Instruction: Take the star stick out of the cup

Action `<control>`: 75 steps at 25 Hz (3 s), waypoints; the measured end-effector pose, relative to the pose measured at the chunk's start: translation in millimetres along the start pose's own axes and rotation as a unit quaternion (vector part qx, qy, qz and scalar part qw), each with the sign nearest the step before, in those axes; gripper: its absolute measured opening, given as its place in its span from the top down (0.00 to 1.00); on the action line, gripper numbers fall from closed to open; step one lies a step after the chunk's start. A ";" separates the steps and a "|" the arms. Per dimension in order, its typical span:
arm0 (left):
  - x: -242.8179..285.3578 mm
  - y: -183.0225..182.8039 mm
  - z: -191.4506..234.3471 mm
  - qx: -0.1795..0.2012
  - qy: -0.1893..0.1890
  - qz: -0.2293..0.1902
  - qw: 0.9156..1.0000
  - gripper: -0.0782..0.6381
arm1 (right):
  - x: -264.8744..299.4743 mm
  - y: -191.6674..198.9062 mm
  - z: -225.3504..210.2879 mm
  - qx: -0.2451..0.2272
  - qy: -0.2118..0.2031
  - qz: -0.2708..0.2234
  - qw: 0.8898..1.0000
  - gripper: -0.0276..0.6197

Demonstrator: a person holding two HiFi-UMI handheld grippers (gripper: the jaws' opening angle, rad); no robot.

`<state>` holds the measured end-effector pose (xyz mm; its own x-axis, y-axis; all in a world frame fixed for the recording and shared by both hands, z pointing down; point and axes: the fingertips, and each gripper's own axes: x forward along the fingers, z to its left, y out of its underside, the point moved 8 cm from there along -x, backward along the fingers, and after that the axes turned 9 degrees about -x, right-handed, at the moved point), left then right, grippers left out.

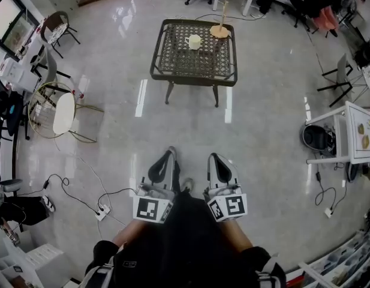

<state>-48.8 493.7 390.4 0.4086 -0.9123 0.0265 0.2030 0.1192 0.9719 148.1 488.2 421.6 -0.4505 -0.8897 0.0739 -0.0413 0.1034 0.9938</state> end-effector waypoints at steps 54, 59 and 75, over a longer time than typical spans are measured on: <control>490.5 -61.5 244.0 -0.020 0.015 0.011 1.000 0.87 | 527.4 7.9 -224.9 -0.016 0.035 0.111 0.993 0.94; 532.1 -60.0 257.0 -0.013 0.007 0.021 1.000 0.87 | 568.6 27.6 -253.1 0.013 0.033 0.144 0.989 0.94; 622.0 -35.4 298.7 -0.038 -0.022 0.065 0.997 0.87 | 660.5 121.3 -309.9 0.156 0.042 0.272 0.949 0.83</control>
<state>-67.5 -195.0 442.3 0.3966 -0.9033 0.1637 0.2185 0.2661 0.9389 121.9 -224.7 616.8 -0.4084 -0.6979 0.5884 -0.0902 0.6723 0.7348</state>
